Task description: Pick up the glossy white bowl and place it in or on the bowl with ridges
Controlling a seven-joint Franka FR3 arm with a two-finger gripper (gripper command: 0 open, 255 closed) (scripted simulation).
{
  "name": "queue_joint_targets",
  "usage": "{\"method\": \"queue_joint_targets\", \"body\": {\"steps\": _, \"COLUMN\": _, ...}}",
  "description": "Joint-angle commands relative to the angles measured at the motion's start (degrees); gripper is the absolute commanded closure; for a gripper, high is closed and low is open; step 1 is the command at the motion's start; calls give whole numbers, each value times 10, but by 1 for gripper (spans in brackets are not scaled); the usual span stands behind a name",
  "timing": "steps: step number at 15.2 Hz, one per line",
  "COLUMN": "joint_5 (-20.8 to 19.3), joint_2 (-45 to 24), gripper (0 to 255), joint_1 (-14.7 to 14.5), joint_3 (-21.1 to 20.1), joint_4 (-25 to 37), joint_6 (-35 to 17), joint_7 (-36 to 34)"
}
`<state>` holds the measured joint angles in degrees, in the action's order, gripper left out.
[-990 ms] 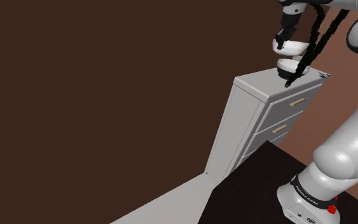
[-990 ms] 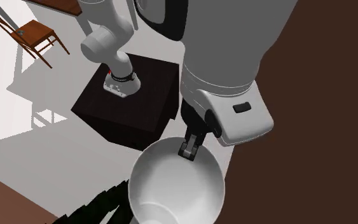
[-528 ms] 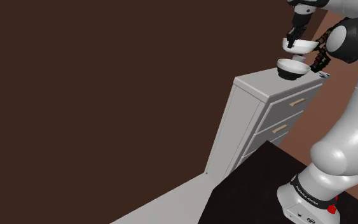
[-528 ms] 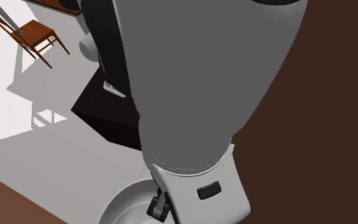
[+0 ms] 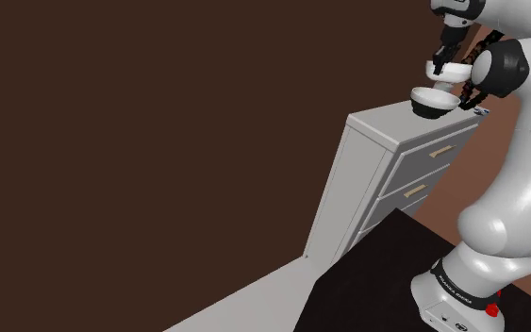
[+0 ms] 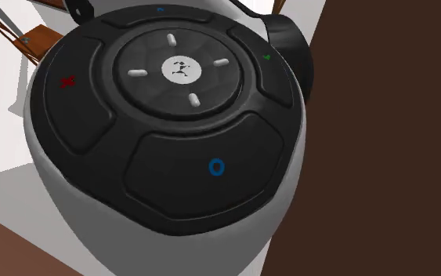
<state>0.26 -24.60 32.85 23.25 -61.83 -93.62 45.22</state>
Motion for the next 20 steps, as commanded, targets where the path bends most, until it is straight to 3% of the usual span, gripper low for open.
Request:
{"method": "queue_joint_targets", "body": {"steps": 1, "joint_5": -3, "joint_2": 8, "gripper": 255, "joint_1": -4, "joint_3": 0, "joint_4": -28, "joint_6": -21, "joint_7": -3}}
{"method": "queue_joint_targets", "body": {"steps": 11, "joint_5": -15, "joint_2": 33, "gripper": 255, "joint_1": -19, "joint_3": 0, "joint_4": -143, "joint_6": -111, "joint_7": -16}}
{"method": "queue_joint_targets", "body": {"steps": 19, "joint_5": -15, "joint_2": 33, "gripper": 255, "joint_1": -19, "joint_3": 0, "joint_4": -145, "joint_6": -113, "joint_7": -16}}
{"method": "queue_joint_targets", "body": {"steps": 20, "joint_5": -15, "joint_2": 33, "gripper": 0, "joint_1": -19, "joint_3": 0, "joint_4": -145, "joint_6": -112, "joint_7": -16}}
